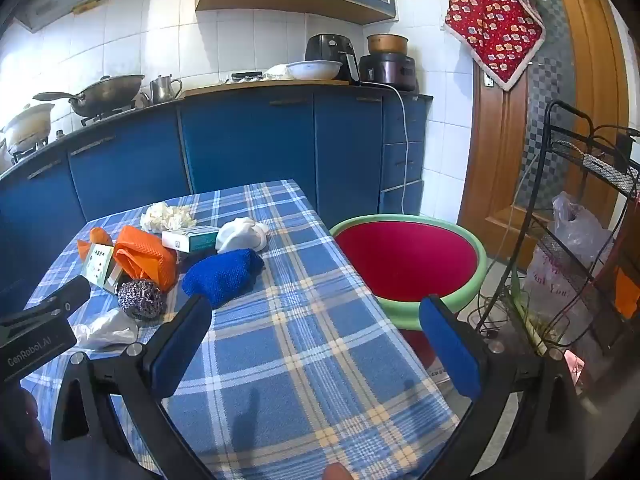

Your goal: Collect trash

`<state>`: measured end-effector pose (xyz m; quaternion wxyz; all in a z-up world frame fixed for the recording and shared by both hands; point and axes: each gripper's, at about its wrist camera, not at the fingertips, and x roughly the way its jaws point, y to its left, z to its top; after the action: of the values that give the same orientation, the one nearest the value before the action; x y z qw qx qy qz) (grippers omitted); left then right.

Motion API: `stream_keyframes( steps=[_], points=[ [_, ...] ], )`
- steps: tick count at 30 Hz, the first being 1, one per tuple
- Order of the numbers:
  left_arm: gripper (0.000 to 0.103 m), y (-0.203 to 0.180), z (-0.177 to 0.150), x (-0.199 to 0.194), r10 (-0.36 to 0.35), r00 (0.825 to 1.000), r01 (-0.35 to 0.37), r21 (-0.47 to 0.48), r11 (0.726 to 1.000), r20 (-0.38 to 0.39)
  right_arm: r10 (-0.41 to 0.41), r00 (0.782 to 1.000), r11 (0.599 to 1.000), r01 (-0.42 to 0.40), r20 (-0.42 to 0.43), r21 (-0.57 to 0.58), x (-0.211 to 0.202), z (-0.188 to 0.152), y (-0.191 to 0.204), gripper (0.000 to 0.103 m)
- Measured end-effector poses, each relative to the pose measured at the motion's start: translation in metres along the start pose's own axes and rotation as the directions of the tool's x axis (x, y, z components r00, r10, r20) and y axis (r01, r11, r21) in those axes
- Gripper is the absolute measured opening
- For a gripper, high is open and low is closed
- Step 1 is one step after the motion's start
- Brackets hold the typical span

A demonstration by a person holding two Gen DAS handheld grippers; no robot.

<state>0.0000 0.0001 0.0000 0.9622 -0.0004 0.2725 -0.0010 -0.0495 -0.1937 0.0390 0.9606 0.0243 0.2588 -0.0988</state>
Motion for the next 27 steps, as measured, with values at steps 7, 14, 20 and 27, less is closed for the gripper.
stream_keyframes(
  steps=[7,14,20,27],
  points=[
    [0.103,-0.0004,0.0005,-0.0008,-0.003,1.000,0.003,-0.002,1.000,0.002,0.000,1.000,1.000,0.000,-0.001,0.000,0.0000,-0.0001,-0.0002,0.102],
    [0.103,0.0002,0.0000,0.0000,-0.003,1.000,0.003,-0.003,1.000,0.000,0.001,1.000,1.000,-0.001,-0.006,0.003,0.0011,-0.0004,-0.0007,0.102],
    [0.103,0.0001,0.0000,0.0000,-0.002,1.000,0.002,-0.003,1.000,0.000,0.002,1.000,1.000,-0.002,-0.006,0.003,0.0016,-0.0005,-0.0006,0.102],
    [0.103,0.0001,0.0000,0.0000,-0.002,1.000,0.002,-0.003,1.000,0.000,0.002,1.000,1.000,-0.002,-0.008,0.004,0.0004,-0.0001,-0.0011,0.102]
  ],
)
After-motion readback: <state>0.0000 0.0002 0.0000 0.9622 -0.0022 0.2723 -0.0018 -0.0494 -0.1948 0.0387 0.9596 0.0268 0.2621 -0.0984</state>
